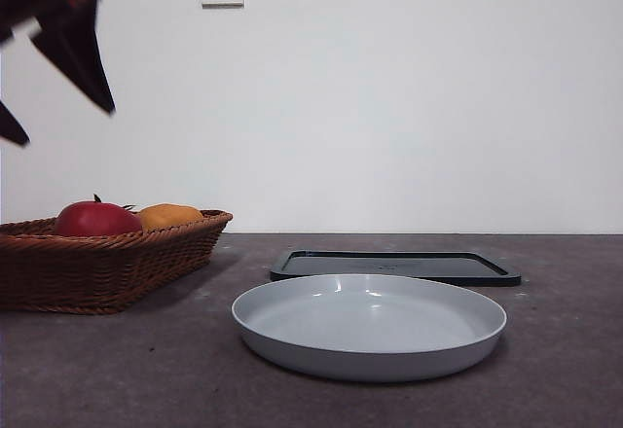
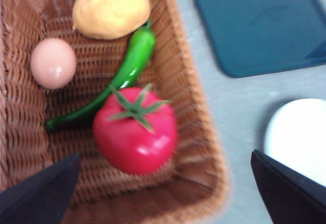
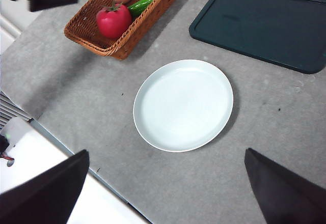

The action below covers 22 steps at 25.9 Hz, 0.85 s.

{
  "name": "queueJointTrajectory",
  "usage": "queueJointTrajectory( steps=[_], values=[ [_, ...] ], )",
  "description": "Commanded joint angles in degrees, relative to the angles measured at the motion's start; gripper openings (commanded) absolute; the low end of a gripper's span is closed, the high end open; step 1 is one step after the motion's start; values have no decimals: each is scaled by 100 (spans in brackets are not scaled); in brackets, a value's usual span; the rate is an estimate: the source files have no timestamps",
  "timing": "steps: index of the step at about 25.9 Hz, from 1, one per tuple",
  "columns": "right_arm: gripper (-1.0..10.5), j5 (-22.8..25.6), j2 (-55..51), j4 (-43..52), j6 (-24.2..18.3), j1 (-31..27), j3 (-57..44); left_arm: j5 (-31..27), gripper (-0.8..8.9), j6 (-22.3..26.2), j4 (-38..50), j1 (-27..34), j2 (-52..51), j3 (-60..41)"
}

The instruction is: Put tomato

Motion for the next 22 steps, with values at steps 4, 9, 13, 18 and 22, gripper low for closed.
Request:
queueJointTrajectory(
  steps=[4,9,13,18,22],
  values=[
    [486,0,48,59,-48,26,101,-151,562,199,564,-15,800,129],
    [486,2,48,57,-46,26,101,-151,562,306,896,-28,1255,129],
    [486,0,48,55,-46,26,101,-153,562,326,1123,-50,1620,129],
    [486,2,48,55,-46,26,101,-153,562,328,1294,-96,1974,129],
    [486,2,48,57,-48,26,101,-201,530,323,1316,-101,2083,129]
  ],
)
